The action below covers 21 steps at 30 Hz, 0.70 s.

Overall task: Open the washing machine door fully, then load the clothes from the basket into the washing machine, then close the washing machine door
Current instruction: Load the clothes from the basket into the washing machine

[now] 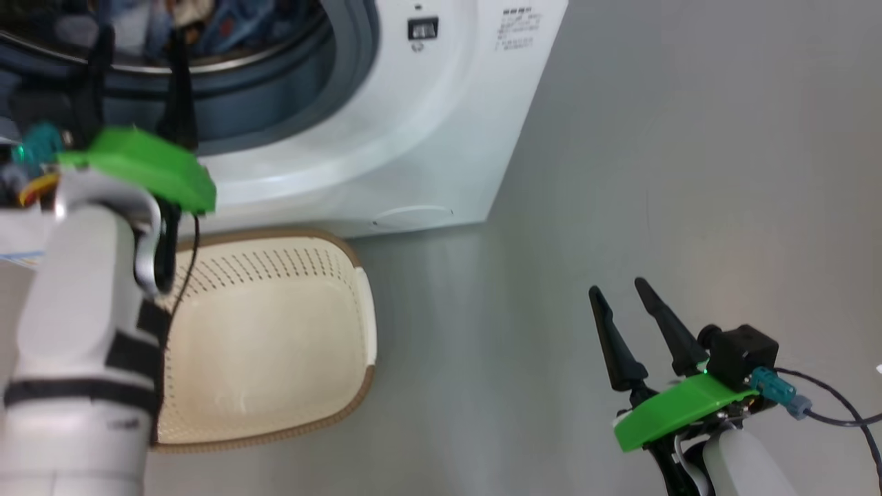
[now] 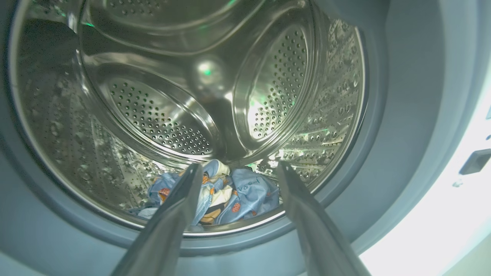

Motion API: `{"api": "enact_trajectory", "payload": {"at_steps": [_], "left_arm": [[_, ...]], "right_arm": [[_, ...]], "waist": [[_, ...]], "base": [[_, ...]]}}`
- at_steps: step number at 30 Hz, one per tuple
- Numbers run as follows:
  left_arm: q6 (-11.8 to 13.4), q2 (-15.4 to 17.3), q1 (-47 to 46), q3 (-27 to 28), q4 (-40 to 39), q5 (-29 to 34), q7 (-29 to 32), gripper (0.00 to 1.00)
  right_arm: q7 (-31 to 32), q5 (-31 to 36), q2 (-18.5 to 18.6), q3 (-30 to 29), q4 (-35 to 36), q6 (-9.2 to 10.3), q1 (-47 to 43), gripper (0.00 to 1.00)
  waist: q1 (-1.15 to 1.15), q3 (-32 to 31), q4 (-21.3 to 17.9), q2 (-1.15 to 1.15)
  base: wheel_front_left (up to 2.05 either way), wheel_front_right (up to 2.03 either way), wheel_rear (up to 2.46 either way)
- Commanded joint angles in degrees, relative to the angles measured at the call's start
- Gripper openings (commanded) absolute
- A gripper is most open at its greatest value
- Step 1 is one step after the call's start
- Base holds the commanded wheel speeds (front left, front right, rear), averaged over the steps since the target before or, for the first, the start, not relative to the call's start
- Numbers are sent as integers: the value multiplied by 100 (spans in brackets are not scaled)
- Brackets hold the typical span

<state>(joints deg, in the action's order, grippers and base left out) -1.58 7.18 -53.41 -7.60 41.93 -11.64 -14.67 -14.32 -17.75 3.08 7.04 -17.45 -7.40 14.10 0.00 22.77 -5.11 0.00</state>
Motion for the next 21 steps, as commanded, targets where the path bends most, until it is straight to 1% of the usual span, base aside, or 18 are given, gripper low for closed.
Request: {"api": "enact_trajectory", "payload": {"at_steps": [1, 6, 9, 12, 18, 21], "left_arm": [[67, 248, 251, 173, -381, 27, -32, 100], [208, 253, 1136, 293, -1323, 56, -32, 100], [247, 245, 1687, 366, -1881, 38, -32, 100], [354, 234, 2252, 462, -2378, 53, -32, 100], [571, 153, 3314, 903, -3215, -51, -32, 100], [618, 200, 3841, 1000, -3477, 79, -32, 100]], "right_arm": [[-68, 9, -20, 140, 87, -9, -149, 100], [-68, 60, -20, 96, 50, -9, -280, 100], [-68, 41, -20, 62, 43, -9, -369, 100], [-68, 41, -20, 51, 13, -9, -473, 100], [-68, 4, -20, 64, -1, -9, -663, 100], [-68, 14, -20, 50, 9, -9, -749, 100]], "waist": [[0, -330, 135, 0], [0, -668, 248, 0], [0, -856, 296, 0], [0, -1040, 328, 0], [0, -1357, 315, 0], [0, -1489, 299, 0]], "base": [[0, 0, 0], [0, 0, 0], [0, 0, 0], [0, 0, 0], [0, 0, 0], [0, 0, 0]]}}
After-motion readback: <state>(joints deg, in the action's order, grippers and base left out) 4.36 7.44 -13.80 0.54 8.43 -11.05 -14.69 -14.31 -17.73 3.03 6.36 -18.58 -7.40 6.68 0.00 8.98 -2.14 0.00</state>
